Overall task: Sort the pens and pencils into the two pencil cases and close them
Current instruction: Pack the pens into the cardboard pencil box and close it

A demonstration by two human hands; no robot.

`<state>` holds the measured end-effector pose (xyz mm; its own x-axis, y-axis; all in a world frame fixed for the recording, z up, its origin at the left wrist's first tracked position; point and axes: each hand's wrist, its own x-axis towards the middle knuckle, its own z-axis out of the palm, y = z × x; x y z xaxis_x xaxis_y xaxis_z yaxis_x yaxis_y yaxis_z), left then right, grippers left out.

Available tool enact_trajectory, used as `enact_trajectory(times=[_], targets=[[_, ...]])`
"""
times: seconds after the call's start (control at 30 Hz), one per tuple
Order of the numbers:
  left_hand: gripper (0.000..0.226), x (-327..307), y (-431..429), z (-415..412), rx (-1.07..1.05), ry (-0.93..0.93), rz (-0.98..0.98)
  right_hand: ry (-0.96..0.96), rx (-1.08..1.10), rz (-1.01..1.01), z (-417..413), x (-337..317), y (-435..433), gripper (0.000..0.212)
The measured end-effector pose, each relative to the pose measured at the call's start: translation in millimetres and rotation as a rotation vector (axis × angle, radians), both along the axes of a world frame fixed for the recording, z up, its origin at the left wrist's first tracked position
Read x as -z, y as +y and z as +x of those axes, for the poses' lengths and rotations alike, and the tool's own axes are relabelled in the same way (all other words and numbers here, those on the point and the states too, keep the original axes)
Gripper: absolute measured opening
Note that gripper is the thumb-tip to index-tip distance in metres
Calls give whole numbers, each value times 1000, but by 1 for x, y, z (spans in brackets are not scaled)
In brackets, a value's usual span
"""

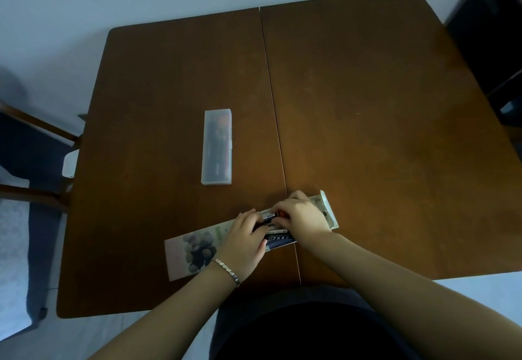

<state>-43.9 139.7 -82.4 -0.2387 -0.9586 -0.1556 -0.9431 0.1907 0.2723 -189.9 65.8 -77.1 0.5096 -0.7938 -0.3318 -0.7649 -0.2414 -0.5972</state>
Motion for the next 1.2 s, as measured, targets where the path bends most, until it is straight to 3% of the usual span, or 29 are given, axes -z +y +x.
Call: enact_trajectory(times=[0.13, 0.23, 0.33, 0.43, 0.73, 1.07, 1.2], targets=[[39, 1, -1, 1, 8, -12, 16, -39, -119, -80, -8, 1, -7, 24], [42, 1, -3, 0, -16, -5, 40, 91, -78, -84, -26, -2, -19, 29], [55, -4, -6, -3, -80, 7, 181, 255, -213, -19, -33, -7, -29, 40], [63, -5, -11, -7, -107, -50, 267, 374, -347, -96, -27, -12, -32, 37], [50, -7, -7, -6, -71, 5, 285, 585, -539, -140, -11, -24, -38, 39], [61, -11, -13, -14, -113, -58, 317, 534, -427, -180, -31, -32, -49, 20], [57, -12, -11, -14, -108, -67, 317, 490, -172, -149, -64, -36, -55, 16]])
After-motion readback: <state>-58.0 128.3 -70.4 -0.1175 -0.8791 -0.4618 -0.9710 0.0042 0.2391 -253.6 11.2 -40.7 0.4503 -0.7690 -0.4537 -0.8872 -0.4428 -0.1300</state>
